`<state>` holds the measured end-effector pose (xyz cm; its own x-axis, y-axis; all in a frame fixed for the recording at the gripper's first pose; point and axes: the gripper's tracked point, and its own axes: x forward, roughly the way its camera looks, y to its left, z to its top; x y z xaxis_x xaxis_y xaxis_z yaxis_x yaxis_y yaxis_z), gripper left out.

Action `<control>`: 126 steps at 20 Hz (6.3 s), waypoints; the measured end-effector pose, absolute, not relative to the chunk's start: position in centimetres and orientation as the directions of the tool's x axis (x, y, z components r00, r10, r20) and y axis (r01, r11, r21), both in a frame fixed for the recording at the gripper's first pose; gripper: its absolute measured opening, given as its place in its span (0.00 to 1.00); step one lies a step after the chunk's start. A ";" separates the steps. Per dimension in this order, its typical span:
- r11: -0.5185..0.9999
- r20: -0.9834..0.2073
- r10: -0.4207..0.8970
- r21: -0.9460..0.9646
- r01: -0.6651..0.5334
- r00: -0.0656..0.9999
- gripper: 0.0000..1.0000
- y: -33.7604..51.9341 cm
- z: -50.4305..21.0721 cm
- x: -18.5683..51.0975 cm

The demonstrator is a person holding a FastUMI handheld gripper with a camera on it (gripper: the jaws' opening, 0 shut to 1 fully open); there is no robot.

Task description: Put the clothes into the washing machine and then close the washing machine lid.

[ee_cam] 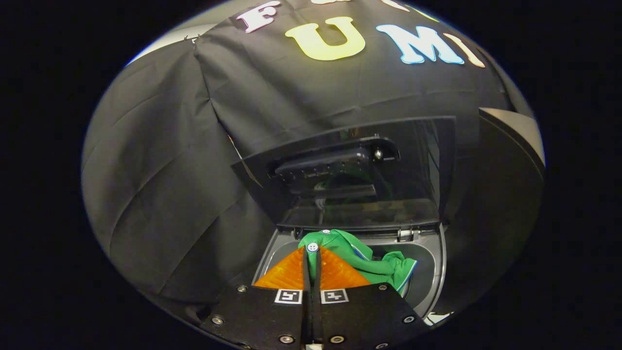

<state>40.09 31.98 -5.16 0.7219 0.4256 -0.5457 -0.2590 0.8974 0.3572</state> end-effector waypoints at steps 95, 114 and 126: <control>0.995 -0.341 0.101 0.048 -0.090 0.934 0.96 32.9 4.1 52.8; 0.987 -0.279 0.163 0.052 -0.155 0.946 0.95 33.5 1.4 45.2; 0.980 -0.408 0.197 0.047 -0.195 0.891 0.95 32.9 -6.8 40.2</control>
<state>40.19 32.91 -6.78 0.8913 0.1972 -0.4083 -0.1953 0.9796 0.0467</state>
